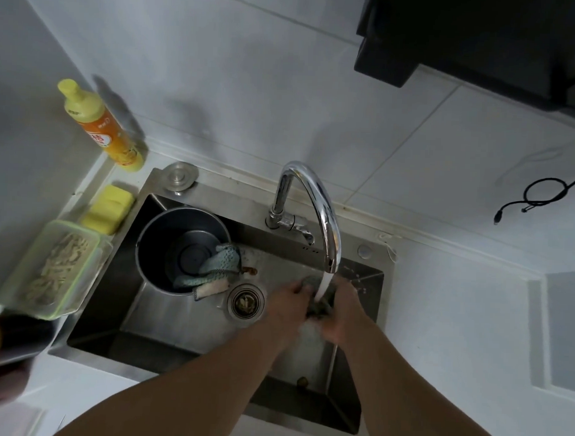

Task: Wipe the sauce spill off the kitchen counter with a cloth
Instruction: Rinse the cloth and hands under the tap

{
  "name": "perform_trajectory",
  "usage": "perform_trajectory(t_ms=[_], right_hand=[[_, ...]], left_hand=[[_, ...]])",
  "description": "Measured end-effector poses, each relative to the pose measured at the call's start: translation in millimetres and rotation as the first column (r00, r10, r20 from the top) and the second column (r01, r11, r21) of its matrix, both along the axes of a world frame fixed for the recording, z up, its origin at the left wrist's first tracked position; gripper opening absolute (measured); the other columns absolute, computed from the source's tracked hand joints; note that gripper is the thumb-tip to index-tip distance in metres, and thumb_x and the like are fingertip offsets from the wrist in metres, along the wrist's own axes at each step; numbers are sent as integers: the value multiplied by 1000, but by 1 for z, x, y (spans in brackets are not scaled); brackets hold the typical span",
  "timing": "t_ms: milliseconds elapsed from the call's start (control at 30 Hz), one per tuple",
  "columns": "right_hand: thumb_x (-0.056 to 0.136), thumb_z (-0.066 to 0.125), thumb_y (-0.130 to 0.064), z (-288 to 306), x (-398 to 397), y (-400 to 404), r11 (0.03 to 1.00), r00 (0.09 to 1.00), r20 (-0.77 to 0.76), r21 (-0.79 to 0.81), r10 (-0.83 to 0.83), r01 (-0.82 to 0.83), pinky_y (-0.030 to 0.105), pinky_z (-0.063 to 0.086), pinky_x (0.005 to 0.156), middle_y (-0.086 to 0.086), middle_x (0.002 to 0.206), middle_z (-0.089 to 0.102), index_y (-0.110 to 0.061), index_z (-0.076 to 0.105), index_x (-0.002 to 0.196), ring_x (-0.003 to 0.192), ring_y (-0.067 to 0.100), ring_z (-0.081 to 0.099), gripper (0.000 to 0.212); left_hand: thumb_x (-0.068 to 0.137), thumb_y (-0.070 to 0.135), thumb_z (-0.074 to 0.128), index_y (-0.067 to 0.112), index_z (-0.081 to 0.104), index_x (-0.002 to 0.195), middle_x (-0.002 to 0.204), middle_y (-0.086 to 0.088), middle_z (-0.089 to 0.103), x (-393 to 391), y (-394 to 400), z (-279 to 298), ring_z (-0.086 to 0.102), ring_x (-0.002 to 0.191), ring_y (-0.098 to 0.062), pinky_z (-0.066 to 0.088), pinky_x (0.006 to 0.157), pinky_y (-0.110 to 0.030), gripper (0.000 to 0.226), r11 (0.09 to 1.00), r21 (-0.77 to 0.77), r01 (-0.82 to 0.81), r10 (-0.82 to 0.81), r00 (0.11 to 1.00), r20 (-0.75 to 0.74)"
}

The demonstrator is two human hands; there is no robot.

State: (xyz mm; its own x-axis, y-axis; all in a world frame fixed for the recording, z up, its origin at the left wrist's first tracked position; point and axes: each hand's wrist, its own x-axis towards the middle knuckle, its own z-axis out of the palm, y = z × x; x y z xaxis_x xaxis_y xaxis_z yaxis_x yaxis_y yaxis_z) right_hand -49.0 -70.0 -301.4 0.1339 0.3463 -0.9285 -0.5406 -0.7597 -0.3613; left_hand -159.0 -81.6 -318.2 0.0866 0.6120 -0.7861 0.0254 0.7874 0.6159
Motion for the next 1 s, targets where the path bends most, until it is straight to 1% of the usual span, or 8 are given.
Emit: perform_trajectory(t_ms=[133, 333, 367, 533, 600, 700, 900, 1000], right_hand=[[106, 60, -22, -5, 21, -23, 906, 825, 412, -3, 387, -423, 57, 61, 89, 15, 108, 74, -21, 72, 104, 98, 34, 74, 13], [110, 36, -50, -11, 31, -41, 437, 45, 748, -337, 663, -834, 29, 49, 65, -9, 90, 65, -28, 68, 99, 75, 7, 60, 39], [108, 38, -49, -9, 28, -41, 414, 1, 780, -331, 626, -848, 27, 48, 66, -12, 92, 63, -31, 67, 99, 77, 4, 59, 36], [100, 63, -32, 4, 19, -41, 490, 231, 808, -81, 541, -868, 24, 57, 64, -8, 73, 70, -32, 69, 84, 61, 3, 66, 17], [94, 71, -34, 10, 18, -35, 591, 442, 716, 52, 540, -805, 19, 52, 58, -4, 73, 73, -25, 73, 85, 56, 3, 64, 13], [94, 73, -41, 18, 19, -29, 614, 491, 664, 60, 564, -787, 19, 44, 54, 3, 72, 72, -18, 76, 83, 55, 4, 58, 25], [105, 62, -30, 38, 23, -27, 825, 821, 484, 297, 303, -480, 50, 60, 90, 9, 89, 78, -19, 80, 89, 88, 29, 76, 26], [105, 61, -29, 45, 27, -29, 817, 802, 519, 298, 295, -493, 55, 56, 98, 11, 93, 78, -20, 80, 89, 96, 34, 74, 27]], left_hand=[[100, 43, 61, 25, 73, 99, 89, 5, 73, -14, 14, -5, 68, 85, -17, 57, 80, -35, 21, 938, 174, 301, -216, 897, -384], [102, 56, 37, 34, 68, 97, 90, 9, 69, -30, 12, -1, 62, 78, -15, 48, 67, -32, 38, 724, 96, 683, -380, 511, -771], [103, 54, 37, 36, 69, 104, 100, 8, 70, -34, 13, -1, 65, 86, -18, 50, 70, -33, 37, 702, 96, 706, -360, 467, -807], [106, 48, 44, 42, 64, 133, 151, 10, 51, -52, 13, 0, 48, 138, -22, 44, 108, -40, 34, 648, 235, 725, -344, 553, -759], [106, 42, 47, 33, 69, 119, 126, 8, 64, -53, 14, 4, 58, 119, -19, 50, 96, -36, 27, 639, 389, 663, -291, 677, -676], [106, 41, 45, 29, 67, 105, 96, 9, 65, -53, 12, 17, 59, 88, -11, 52, 79, -35, 25, 535, 463, 707, -309, 674, -671], [102, 52, 49, 29, 63, 117, 103, 4, 71, -57, 14, 24, 67, 92, -17, 55, 80, -36, 31, 478, 382, 791, -469, 598, -649], [99, 52, 54, 30, 65, 108, 97, 7, 71, -62, 12, 12, 67, 89, -14, 55, 80, -35, 26, 502, 288, 815, -585, 565, -582]])
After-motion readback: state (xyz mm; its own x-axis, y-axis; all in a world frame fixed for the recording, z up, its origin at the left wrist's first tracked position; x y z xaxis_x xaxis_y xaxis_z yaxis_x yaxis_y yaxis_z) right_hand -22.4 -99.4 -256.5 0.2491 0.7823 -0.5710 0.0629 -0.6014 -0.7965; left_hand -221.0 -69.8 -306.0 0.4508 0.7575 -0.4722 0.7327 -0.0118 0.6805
